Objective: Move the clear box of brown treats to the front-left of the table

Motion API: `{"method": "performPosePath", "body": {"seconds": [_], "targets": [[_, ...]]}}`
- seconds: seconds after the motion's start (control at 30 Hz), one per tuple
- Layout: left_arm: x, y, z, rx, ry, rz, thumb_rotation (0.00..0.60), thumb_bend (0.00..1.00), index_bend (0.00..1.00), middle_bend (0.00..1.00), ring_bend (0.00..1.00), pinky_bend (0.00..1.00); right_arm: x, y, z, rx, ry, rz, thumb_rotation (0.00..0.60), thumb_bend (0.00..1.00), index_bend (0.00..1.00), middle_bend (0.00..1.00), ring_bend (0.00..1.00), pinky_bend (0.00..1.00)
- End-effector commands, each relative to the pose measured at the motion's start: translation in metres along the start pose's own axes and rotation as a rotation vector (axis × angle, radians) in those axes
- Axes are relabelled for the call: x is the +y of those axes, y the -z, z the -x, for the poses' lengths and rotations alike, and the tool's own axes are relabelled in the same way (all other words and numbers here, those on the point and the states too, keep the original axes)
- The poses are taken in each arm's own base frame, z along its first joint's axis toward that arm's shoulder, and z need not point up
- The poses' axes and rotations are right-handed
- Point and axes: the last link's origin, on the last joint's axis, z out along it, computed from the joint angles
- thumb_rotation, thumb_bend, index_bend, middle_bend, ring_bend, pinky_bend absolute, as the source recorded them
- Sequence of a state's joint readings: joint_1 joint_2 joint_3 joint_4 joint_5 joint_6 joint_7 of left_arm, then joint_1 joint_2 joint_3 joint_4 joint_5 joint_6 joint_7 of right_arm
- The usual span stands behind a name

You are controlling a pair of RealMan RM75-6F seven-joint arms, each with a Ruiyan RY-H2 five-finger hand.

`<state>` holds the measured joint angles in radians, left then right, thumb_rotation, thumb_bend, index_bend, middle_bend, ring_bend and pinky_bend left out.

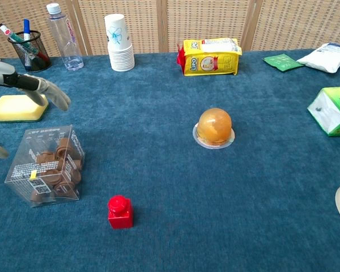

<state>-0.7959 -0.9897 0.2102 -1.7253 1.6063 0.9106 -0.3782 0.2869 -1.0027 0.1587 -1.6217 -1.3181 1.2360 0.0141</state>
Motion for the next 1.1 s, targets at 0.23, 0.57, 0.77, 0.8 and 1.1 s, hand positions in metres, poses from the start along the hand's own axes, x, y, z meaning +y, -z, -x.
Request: {"method": "performPosePath", "body": {"seconds": [0.23, 0.57, 0.77, 0.8, 1.1], "targets": [[-0.011, -0.004, 0.002, -0.101, 0.219, -0.061, 0.572, 0.16, 0.15, 0.12, 0.02, 0.17, 0.002, 0.002, -0.002, 0.005, -0.006, 0.007, 0.6, 0.01, 0.14, 0.21, 0.09, 0.15], [-0.007, -0.011, 0.014, -0.176, 0.216, -0.037, 0.575, 0.16, 0.14, 0.13, 0.02, 0.17, 0.003, 0.005, -0.005, 0.01, -0.014, 0.014, 0.6, 0.01, 0.14, 0.2, 0.09, 0.15], [-0.006, -0.006, 0.016, -0.23, 0.193, -0.025, 0.569, 0.16, 0.16, 0.14, 0.02, 0.17, 0.003, 0.006, -0.007, 0.015, -0.014, 0.016, 0.6, 0.01, 0.14, 0.2, 0.09, 0.15], [-0.006, -0.005, 0.016, -0.234, 0.193, -0.023, 0.571, 0.16, 0.16, 0.14, 0.02, 0.17, 0.003, 0.006, -0.007, 0.016, -0.015, 0.016, 0.6, 0.01, 0.14, 0.2, 0.09, 0.15], [0.001, 0.009, 0.026, -0.293, 0.192, 0.015, 0.569, 0.16, 0.17, 0.14, 0.02, 0.16, 0.0, 0.006, -0.008, 0.019, -0.016, 0.008, 0.6, 0.01, 0.13, 0.2, 0.09, 0.15]]}}
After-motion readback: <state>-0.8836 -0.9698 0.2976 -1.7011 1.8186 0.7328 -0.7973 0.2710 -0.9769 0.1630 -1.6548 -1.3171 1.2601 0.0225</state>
